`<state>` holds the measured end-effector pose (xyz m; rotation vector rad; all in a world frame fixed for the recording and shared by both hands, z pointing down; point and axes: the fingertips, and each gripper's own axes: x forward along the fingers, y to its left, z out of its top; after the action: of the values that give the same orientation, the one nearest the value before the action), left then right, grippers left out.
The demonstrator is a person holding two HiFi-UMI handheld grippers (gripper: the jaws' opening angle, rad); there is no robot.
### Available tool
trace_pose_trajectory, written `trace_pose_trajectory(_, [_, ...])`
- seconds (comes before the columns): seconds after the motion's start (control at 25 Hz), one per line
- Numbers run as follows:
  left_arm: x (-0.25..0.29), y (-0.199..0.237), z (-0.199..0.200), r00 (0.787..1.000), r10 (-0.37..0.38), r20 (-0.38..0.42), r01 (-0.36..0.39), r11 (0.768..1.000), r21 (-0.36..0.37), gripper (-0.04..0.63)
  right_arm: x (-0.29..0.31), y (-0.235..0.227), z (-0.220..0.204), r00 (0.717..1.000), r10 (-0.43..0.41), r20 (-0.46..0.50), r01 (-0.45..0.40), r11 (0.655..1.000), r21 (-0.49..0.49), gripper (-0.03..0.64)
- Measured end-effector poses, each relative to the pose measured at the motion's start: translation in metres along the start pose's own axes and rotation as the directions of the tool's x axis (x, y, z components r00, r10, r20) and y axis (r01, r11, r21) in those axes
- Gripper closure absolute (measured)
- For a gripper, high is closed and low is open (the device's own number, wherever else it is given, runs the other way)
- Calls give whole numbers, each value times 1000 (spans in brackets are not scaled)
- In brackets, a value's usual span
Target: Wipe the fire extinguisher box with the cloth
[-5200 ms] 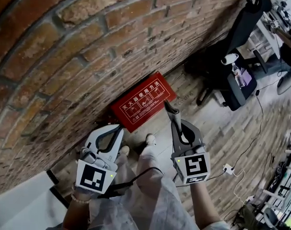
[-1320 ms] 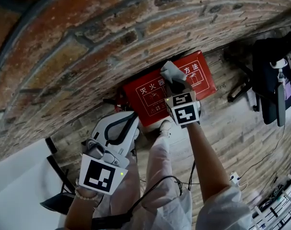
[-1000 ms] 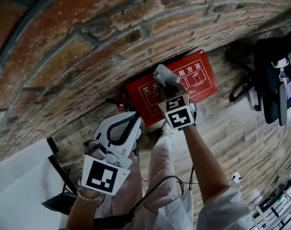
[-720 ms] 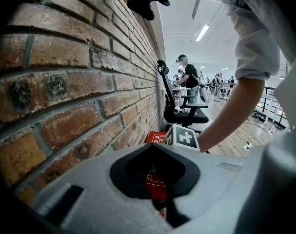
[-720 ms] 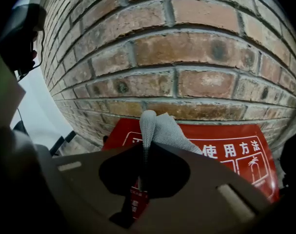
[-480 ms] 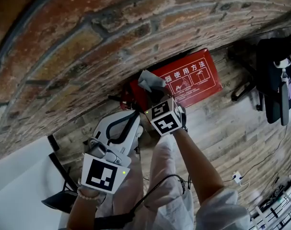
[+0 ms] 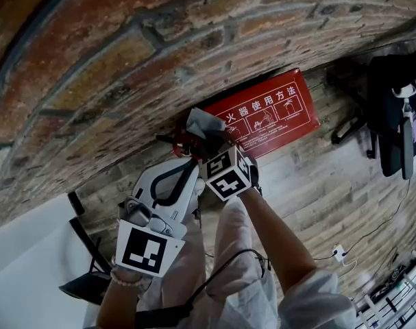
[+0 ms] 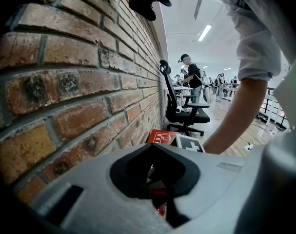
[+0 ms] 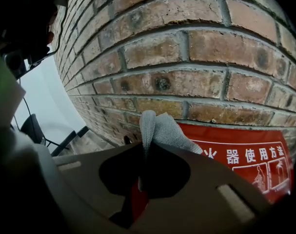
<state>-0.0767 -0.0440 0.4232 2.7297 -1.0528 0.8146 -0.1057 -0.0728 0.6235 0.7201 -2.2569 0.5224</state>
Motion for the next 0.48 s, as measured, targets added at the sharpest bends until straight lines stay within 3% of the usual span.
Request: trace_pose_trajectory(0.48, [-1,0,1,1000,-7,-6,7,1000,16,598,0,0,-1,1000,16,25,-18,997,76,598])
